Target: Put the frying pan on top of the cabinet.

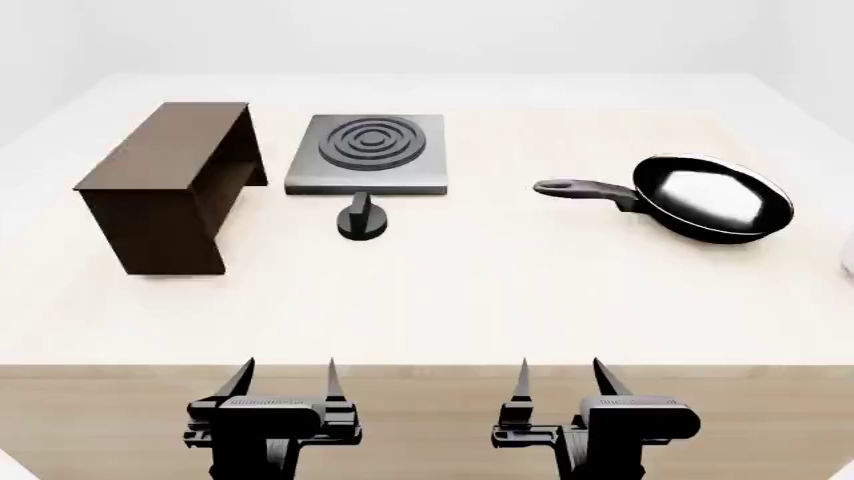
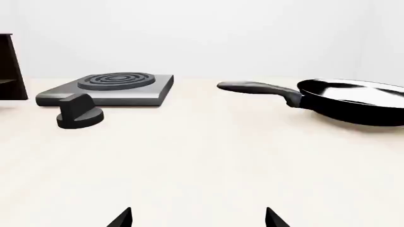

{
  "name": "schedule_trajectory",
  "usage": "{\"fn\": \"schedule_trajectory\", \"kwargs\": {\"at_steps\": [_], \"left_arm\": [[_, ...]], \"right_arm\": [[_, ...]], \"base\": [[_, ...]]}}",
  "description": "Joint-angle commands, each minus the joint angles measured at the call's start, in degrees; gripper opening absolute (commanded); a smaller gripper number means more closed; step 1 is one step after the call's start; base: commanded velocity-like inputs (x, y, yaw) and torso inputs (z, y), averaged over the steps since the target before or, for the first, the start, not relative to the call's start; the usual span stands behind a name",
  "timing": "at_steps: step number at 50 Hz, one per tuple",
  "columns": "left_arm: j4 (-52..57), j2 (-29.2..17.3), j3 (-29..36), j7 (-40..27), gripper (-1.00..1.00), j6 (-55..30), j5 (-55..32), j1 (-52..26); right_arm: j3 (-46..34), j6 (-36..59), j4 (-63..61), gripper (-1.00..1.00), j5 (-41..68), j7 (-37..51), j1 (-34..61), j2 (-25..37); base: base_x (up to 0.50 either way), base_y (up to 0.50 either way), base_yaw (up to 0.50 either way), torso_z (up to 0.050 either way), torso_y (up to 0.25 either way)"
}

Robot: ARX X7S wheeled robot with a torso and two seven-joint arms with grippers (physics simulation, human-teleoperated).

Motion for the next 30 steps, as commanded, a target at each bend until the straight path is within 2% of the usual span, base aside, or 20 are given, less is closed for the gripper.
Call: {"fn": "schedule_trajectory", "kwargs": {"at_steps": [1,10,30], "left_arm": [[0.67,-0.88,1.21,-0.92,1.0,-0.45,-0.98,-0.01],[0.71,-2.58,2.15,-2.21,1.0,-1.61,-3.62,-0.42],[0.41,-4.47,4.43,-4.14,1.0,-2.32,-4.86,-1.32]], "right_arm": [[-1.17,0.55,-0.9,1.0,0.71,1.22,-0.15,0.91],[-2.67,3.34,-3.57,1.0,4.68,1.43,0.24,2.48],[-4.62,3.71,-4.87,1.0,5.2,4.39,0.16,4.54]], "base": [[0.0,0.0,0.0,0.0,0.0],[0.0,-0.03,0.0,0.0,0.0],[0.0,-0.5,0.0,0.0,0.0]]}}
